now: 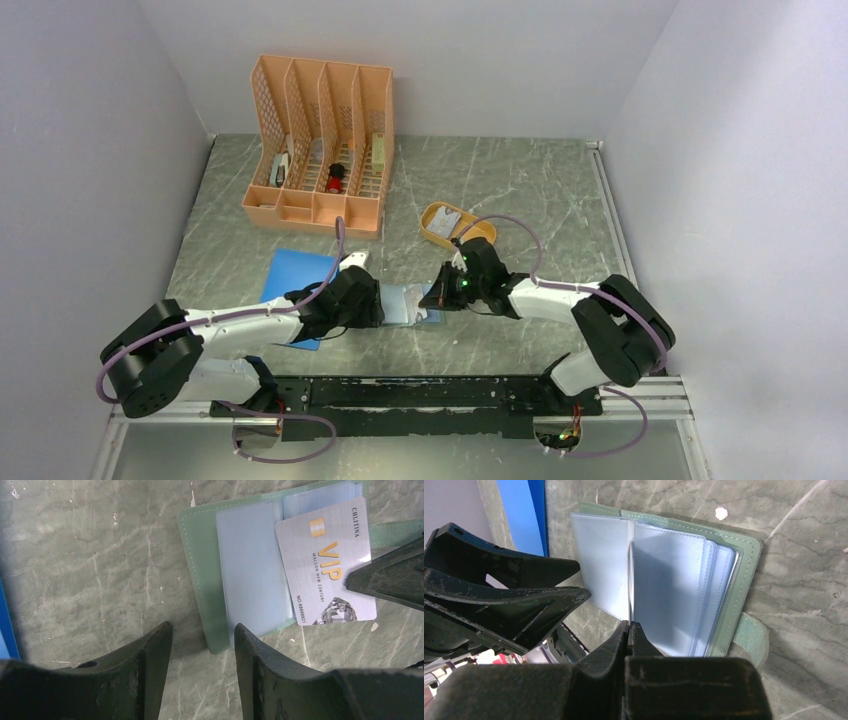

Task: Put the credit cards into the card holder
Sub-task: Insert the credit card into the card holder.

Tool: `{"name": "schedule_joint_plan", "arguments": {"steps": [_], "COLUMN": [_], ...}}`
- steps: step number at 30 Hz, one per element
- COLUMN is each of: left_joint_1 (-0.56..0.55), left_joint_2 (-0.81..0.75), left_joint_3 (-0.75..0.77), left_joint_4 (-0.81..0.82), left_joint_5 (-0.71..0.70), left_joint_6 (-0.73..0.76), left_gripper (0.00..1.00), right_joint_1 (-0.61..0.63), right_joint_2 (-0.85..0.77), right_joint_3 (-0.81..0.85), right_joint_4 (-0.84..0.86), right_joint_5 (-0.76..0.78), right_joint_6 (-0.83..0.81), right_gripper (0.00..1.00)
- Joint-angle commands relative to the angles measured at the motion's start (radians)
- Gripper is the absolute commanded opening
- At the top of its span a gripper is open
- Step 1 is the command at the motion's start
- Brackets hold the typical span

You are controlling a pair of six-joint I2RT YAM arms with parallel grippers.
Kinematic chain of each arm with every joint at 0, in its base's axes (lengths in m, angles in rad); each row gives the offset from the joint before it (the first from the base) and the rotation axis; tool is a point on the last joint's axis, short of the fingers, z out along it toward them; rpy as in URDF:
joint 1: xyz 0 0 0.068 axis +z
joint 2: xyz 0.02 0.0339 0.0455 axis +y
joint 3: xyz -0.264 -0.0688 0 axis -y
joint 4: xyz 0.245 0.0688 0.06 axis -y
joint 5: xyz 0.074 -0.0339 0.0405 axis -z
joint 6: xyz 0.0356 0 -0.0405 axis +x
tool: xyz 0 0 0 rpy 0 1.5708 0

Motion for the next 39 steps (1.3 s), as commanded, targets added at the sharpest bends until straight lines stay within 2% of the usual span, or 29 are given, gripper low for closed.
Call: {"name": "schedule_joint_plan", "arguments": {"steps": [1, 12, 27, 39], "left_joint_1": [0.007, 0.006, 0.007, 0.007], "left_joint_2": [0.01, 0.02, 0.048, 0.062], "left_joint_3": [-0.02, -0.034, -0.036, -0.037], "left_joint_4": [0.028, 0.032, 0.047, 0.056], "left_joint_5": [-0.015, -0.006, 0.005, 0.015], "left_joint_6": [-0.012, -0.016, -0.015, -0.012], "left_gripper": [0.53, 0.47, 0.32, 0.28], "right_joint_1": [-0.001, 0.002, 0.007, 0.007], "right_joint_2": [0.028, 0.082, 0.117, 0.141], "right_joint_3": [-0.015, -0.013, -0.023, -0.039], "right_joint_4": [0.042, 0.114, 0.207, 0.263], "right_joint_5": [-0.006, -0.068, -0.1, -0.023], "right_joint_6": [0.007, 0.024, 0.054, 0.096], "right_gripper": [0.0, 0.0, 0.0, 0.0]}}
